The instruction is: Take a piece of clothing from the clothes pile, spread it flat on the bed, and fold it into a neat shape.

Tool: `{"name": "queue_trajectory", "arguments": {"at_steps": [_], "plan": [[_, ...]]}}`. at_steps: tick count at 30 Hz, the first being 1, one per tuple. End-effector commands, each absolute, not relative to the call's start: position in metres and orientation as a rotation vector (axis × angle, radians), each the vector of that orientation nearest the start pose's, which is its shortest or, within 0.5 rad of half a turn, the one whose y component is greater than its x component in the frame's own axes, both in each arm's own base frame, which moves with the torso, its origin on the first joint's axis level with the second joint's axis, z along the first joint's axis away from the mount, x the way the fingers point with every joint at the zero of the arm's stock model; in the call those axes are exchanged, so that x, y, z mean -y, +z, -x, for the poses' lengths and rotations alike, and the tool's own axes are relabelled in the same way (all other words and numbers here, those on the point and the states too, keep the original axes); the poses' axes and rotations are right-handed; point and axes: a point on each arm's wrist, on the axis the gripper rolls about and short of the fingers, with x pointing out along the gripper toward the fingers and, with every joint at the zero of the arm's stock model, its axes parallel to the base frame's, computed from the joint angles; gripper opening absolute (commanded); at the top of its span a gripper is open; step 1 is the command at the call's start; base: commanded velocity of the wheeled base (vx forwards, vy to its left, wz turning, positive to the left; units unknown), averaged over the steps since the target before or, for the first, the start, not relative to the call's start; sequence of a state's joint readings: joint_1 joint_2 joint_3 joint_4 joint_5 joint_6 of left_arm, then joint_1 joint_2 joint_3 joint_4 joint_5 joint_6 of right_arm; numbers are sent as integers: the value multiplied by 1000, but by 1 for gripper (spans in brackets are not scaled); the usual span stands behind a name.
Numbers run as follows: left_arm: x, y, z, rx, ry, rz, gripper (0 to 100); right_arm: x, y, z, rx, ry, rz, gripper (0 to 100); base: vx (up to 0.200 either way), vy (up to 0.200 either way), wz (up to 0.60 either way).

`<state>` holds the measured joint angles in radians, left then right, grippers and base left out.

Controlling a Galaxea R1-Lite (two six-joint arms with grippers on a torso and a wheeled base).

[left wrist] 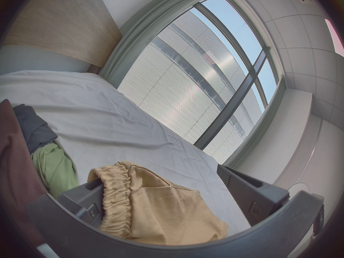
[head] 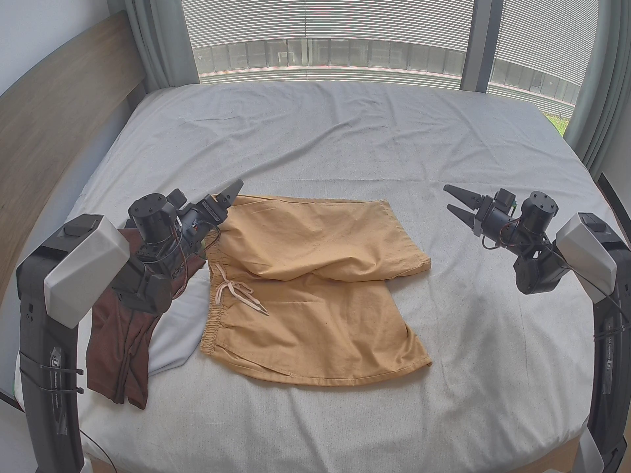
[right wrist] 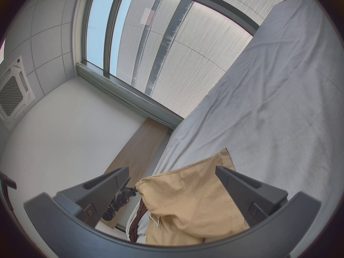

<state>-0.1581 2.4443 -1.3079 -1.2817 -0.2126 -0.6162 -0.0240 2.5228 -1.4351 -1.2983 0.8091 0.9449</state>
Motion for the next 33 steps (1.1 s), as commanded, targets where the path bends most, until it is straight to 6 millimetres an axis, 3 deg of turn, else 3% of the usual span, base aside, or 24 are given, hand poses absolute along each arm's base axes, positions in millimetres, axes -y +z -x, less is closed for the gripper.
{"name": "queue_trajectory", "arguments": {"at_steps": [1, 11, 17, 25, 33], "plan": [[75, 94, -454, -13, -357, 607, 100, -10, 89, -442, -224, 796, -758, 100, 0, 0, 0], [70, 107, -412, -101, -332, 604, 100, -16, 72, -391, -271, 786, -728, 100, 0, 0, 0], [64, 125, -393, -85, -333, 604, 100, -18, 61, -372, -300, 777, -729, 100, 0, 0, 0], [66, 136, -346, -98, -379, 601, 100, -24, 39, -357, -383, 766, -722, 100, 0, 0, 0], [66, 97, -308, -169, -530, 595, 100, -28, 20, -353, -448, 755, -740, 100, 0, 0, 0]]}}
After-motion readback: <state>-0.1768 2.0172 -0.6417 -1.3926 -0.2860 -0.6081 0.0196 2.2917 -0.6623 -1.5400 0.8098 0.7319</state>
